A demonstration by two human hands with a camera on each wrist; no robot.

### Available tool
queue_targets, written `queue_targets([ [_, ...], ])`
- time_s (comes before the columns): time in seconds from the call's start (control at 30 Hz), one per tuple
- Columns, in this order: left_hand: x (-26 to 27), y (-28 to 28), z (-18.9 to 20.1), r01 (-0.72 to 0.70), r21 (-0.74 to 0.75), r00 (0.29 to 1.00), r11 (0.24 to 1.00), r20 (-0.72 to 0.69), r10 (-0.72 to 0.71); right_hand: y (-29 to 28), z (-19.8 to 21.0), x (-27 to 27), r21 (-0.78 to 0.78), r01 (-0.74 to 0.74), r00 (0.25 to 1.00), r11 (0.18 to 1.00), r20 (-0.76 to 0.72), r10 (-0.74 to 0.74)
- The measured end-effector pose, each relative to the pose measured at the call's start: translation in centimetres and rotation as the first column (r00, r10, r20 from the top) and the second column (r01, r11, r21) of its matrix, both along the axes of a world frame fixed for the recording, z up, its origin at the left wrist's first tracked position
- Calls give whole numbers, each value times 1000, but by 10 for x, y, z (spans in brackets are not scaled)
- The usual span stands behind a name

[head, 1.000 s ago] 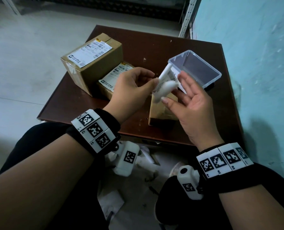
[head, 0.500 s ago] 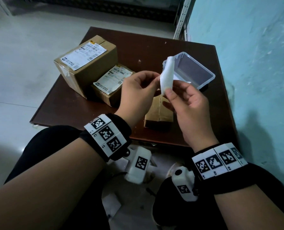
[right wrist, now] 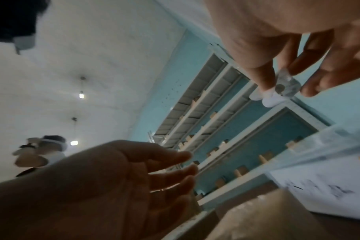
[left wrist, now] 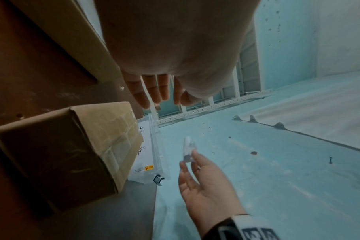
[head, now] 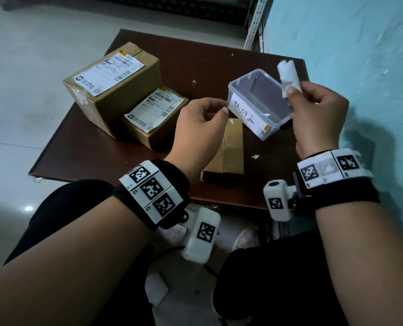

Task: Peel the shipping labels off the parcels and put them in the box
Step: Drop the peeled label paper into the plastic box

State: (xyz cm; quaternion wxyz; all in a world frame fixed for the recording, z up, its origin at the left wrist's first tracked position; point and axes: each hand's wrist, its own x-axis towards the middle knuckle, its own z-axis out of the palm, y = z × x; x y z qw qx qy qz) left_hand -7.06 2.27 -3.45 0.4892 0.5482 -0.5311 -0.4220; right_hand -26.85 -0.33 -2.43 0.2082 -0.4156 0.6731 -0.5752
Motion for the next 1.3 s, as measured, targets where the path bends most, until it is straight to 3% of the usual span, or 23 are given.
queue_targets([
  [0.13, 2, 0, -3, 22, 22, 999, 1000, 28, -22, -19, -20, -13, 96, 53, 992, 994, -118, -42],
  [0.23, 3, -2, -1, 35, 15, 997, 999, 66, -36, -27, -30, -16, 178, 42, 965, 983, -261, 6],
  [0.33, 5, -2, -1, 36, 20, 997, 999, 72, -38, -27, -34, -10, 277, 34, 896, 960, -435, 94],
  [0.47, 5, -2, -3, 52, 19, 996, 998, 71, -53, -32, -43, -6, 398, 58, 739, 915, -633, 229],
  [0.6, 5, 1, -3, 84, 2, 993, 996, 80, -83, -33, -41, -7, 427, 51, 716, 903, -645, 265],
  [0.9, 5, 4, -2, 114, 16, 987, 993, 115, -115, -25, -34, -6, 433, -28, 776, 901, -559, 293],
  [1.1, 8, 5, -4, 155, 34, 969, 987, 190, -158, -25, -37, -4, 460, -11, 732, 888, -602, 321],
  [1.23, 9, 5, -6, 205, 54, 947, 977, 241, -211, -23, -35, 1, 544, -19, 649, 839, -631, 424],
  [1.3, 9, 5, -7, 221, 51, 938, 974, 263, -226, -22, -33, 2, 527, -51, 689, 848, -596, 412],
])
